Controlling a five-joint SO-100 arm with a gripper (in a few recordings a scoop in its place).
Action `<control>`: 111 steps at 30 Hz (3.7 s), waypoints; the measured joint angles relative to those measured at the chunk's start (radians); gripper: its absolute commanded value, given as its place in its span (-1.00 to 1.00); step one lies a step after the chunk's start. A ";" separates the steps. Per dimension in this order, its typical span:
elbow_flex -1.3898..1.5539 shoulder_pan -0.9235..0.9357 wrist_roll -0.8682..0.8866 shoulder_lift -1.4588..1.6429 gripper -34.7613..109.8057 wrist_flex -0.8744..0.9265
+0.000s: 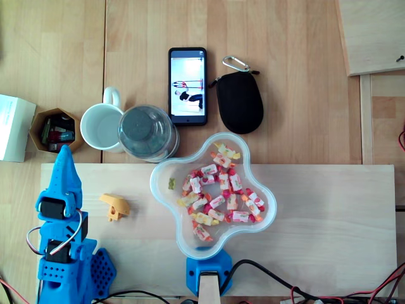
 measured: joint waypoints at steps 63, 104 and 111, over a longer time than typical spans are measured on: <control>-1.601 0.362 0.380 -0.706 -0.56 1.611; -1.661 0.764 0.209 -1.554 -0.55 1.764; -1.635 0.764 0.207 -1.698 -0.52 1.761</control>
